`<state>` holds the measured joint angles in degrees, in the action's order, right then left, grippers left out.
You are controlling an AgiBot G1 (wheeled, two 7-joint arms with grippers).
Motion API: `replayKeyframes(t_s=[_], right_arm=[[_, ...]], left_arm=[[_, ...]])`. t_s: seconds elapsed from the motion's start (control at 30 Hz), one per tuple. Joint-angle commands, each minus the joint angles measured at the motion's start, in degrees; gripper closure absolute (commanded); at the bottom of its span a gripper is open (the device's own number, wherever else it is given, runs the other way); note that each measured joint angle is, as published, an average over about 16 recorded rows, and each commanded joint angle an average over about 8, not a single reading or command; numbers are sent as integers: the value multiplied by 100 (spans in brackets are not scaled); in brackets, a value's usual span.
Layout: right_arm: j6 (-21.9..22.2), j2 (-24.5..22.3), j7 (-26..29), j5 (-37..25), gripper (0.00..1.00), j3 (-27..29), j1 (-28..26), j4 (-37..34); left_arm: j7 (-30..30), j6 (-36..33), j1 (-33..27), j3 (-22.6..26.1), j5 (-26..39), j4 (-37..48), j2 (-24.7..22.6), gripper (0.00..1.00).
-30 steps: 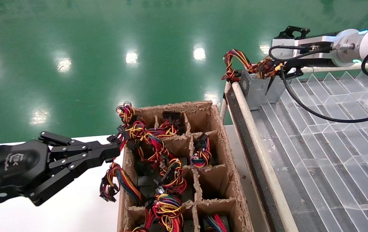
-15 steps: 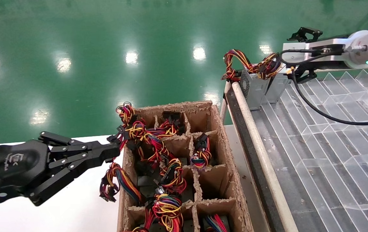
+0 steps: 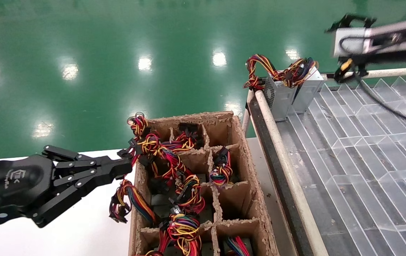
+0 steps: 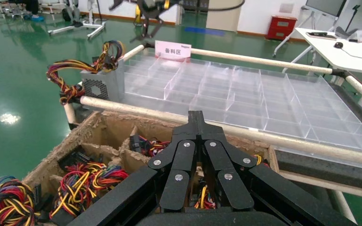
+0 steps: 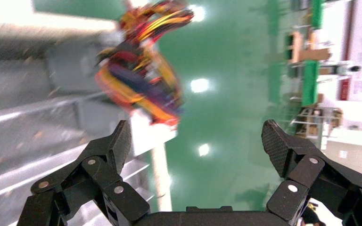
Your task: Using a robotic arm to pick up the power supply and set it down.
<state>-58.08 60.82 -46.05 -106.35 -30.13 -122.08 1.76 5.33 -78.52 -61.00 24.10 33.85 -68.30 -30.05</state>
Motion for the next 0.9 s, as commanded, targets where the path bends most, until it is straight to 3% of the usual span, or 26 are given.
replayKeyframes(t_s=[0.03,0.57,0.63,0.9], right_arm=[[-68,-67,-47,94,0,75,-78,7],[-787,-696,1369,1650,0,394,1413,1780],[-876,-782,1564,1868,0,440,1623,2025],[-1229,-1118,2334,2725,0,622,2451,2989]], left_arm=[[0,0,0,0,0,0,0,100],[0,0,0,0,0,0,0,100],[0,0,0,0,0,0,0,96],[0,0,0,0,0,0,0,4]])
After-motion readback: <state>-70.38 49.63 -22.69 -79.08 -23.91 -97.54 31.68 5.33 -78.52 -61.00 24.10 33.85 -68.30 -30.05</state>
